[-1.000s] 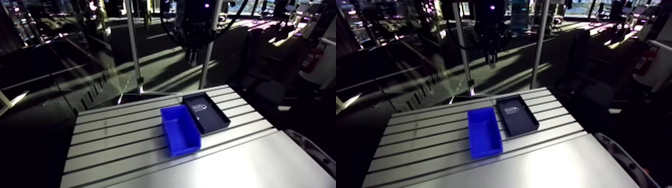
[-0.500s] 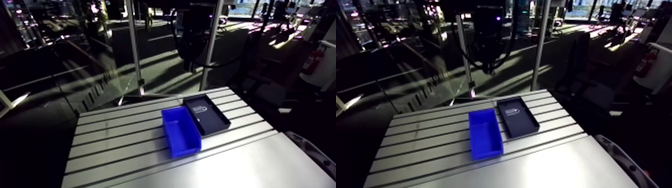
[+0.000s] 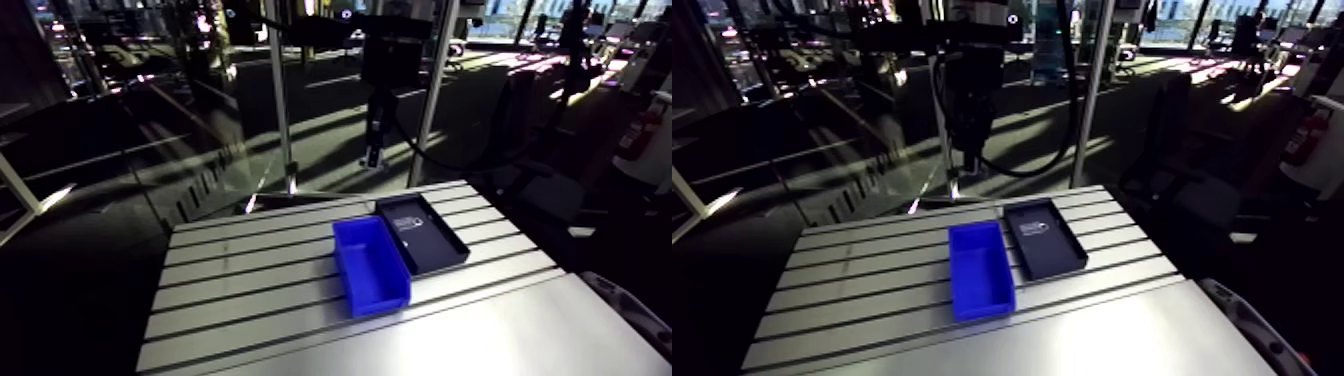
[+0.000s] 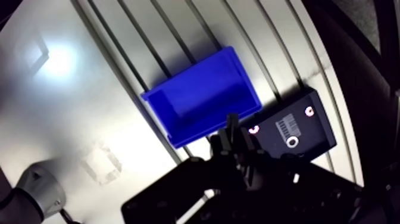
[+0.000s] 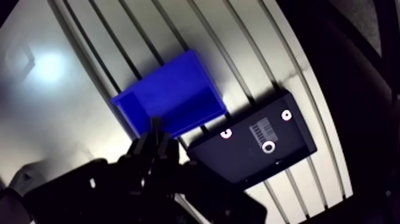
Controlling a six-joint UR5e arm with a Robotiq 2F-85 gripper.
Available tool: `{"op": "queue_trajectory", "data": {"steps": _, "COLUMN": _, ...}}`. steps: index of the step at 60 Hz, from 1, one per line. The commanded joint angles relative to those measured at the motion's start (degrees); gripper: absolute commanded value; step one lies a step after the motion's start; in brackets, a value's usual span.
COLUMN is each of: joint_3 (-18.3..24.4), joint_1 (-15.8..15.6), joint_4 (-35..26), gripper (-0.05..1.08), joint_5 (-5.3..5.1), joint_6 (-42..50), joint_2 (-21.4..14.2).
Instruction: Pick up the M10 bolt from the tray and put it into the blue bin.
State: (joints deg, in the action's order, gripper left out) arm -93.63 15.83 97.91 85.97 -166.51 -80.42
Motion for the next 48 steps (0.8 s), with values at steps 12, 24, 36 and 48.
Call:
{"op": "queue_trajectory", "data": {"steps": 12, "joint_3": -3.26, "joint_1": -1.24, "joint_4": -0.92, "gripper": 1.05, "joint_5": 1.11, "joint_6": -17.13, "joint_2": -2.71}}
{"op": "queue_trajectory", "data": {"steps": 24, "joint_3": -7.32, "joint_1": -0.99, "joint_4": 0.54, "gripper": 1.05, "joint_5": 3.37, "joint_6": -21.60, "joint_2": -5.26}}
{"op": "queue_trajectory", "data": {"steps": 36, "joint_3": -11.73, "joint_1": -0.88, "joint_4": 4.85, "gripper": 1.05, "joint_5": 3.37, "joint_6": -22.61, "joint_2": -7.62}}
{"op": "queue_trajectory", "data": {"steps": 48, "joint_3": -15.74, "joint_1": -0.89, "joint_4": 11.49, "gripper": 1.05, "joint_5": 3.37, "joint_6": -22.53, "joint_2": -8.30}}
